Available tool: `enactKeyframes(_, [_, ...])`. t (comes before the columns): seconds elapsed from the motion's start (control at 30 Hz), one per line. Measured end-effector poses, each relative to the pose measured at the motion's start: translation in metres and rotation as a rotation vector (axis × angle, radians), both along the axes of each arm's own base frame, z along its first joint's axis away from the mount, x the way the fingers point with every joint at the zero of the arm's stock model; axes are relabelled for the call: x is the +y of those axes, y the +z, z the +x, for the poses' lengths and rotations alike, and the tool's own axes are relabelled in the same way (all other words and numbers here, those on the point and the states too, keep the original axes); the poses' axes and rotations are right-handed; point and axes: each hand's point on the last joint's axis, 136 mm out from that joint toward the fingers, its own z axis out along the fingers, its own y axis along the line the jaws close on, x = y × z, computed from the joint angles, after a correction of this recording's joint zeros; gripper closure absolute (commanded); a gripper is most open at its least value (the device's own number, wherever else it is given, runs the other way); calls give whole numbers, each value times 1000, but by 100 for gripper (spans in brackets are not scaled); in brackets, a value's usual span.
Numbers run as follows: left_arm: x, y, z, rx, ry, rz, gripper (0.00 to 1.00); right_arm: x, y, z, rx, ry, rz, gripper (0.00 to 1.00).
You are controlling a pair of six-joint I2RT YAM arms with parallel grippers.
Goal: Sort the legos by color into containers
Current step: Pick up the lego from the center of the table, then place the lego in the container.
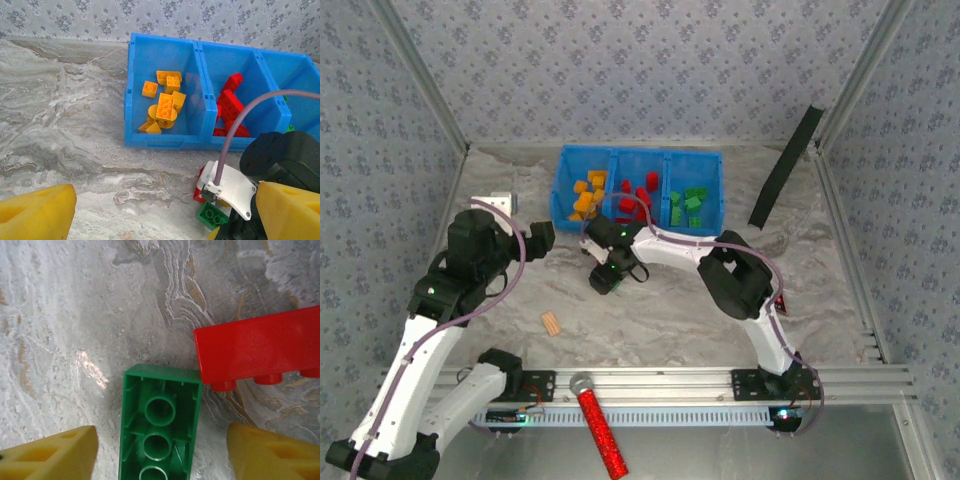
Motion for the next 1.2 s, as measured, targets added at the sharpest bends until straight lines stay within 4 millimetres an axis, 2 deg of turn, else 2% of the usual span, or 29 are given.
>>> enactKeyframes(0.07, [0, 0, 0, 0, 0, 0, 7, 0, -5, 1, -6, 0, -16, 52])
enactKeyframes(0.2, [0, 0, 0, 0, 0, 0, 7, -5, -6, 6, -33, -11, -42, 64])
enactKeyframes(0.3, [0, -2, 0, 5, 0, 1, 6, -10, -4, 8, -45, -15, -53, 69])
enactKeyframes(0.4, [-3, -11, 3, 32, -8, 7, 7, -29, 4, 3, -40, -27, -82, 69])
enactKeyframes(0.47, [-7, -23, 6, 70, -21, 12, 7, -48, 20, 5, -47, -53, -91, 69])
enactKeyframes(0.53, [-11, -37, 9, 107, -37, 15, 7, -70, 49, 14, -79, -95, -71, 69])
enactKeyframes(0.67, [-16, -82, 12, 224, -47, 42, 7, -115, 112, 54, -191, -230, 14, 69])
enactKeyframes(0.77, [-25, -108, 13, 304, -70, 77, 7, -152, 131, 84, -244, -336, 26, 69])
enactKeyframes(0.83, [-38, -119, 13, 326, -101, 102, 8, -172, 128, 101, -255, -387, 14, 69])
enactKeyframes(0.93, [-60, -136, 13, 356, -158, 136, 10, -189, 109, 121, -236, -428, -21, 69])
enactKeyframes(1.07, [-91, -166, 17, 401, -223, 198, 13, -196, 82, 148, -214, -444, -58, 69])
enactKeyframes(1.2, [-109, -197, 19, 445, -253, 266, 16, -199, 69, 170, -217, -438, -92, 68])
